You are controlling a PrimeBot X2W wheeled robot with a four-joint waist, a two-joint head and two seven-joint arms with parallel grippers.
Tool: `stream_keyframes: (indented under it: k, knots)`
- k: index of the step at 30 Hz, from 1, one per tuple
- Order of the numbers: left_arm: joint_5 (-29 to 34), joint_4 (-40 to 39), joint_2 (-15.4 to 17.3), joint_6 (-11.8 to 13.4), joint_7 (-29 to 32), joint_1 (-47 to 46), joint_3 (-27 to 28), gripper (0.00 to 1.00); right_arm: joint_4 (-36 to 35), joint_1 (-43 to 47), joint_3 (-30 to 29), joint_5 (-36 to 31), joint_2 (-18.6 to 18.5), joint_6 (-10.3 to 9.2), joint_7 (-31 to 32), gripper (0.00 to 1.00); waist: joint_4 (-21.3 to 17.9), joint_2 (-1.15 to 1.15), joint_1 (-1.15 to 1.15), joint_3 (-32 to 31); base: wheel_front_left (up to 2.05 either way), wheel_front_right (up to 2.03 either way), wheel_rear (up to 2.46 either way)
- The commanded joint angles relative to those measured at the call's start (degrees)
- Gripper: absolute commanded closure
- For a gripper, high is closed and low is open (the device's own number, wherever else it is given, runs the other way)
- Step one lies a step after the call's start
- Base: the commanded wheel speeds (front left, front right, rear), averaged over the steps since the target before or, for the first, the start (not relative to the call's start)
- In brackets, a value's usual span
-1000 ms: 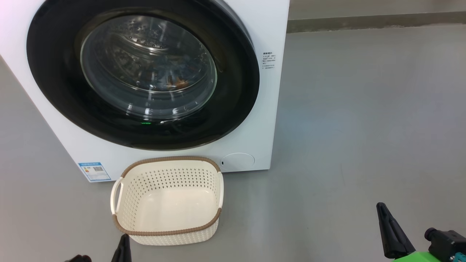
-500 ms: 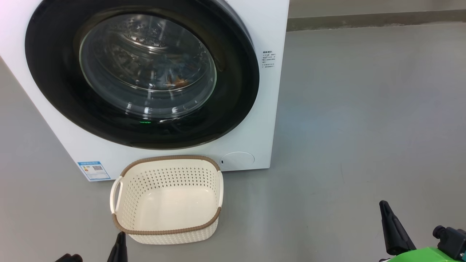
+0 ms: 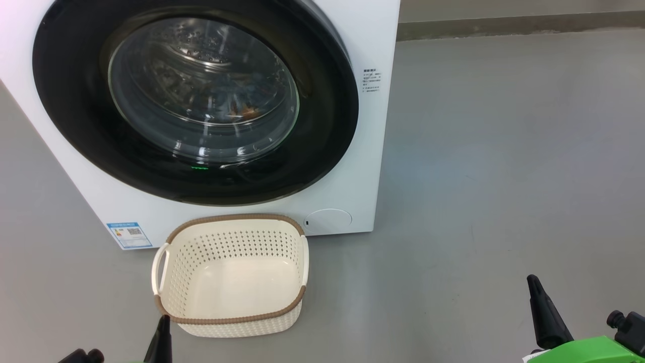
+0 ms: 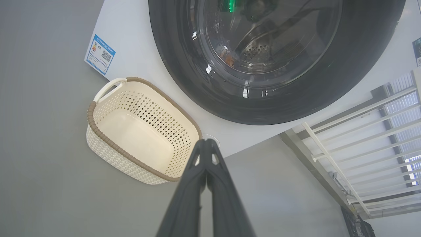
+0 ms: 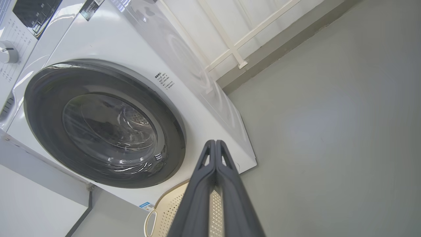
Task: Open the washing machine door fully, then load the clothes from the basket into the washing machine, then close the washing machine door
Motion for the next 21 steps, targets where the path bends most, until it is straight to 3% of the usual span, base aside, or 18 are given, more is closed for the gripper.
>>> stream_keyframes:
  k: [1, 21]
  knots:
    - [-2.13, -1.78, 0.91, -0.57, 0.62, -2.65, 1.53, 1.0, -1.0, -2.69, 0.36, 3.16, -0.25, -0.19, 0.5, 1.0, -0.01, 0.0, 0.0, 0.05, 0.0, 0.0, 0.0]
    - [-13.34, -2.27, 1.15, -1.32, 3.98, -3.76, 3.69, 1.0, 0.65, -4.4, 0.08, 17.53, -0.11, -0.25, 3.89, 1.0, -0.09, 0.0, 0.0, 0.46, 0.0, 0.0, 0.0]
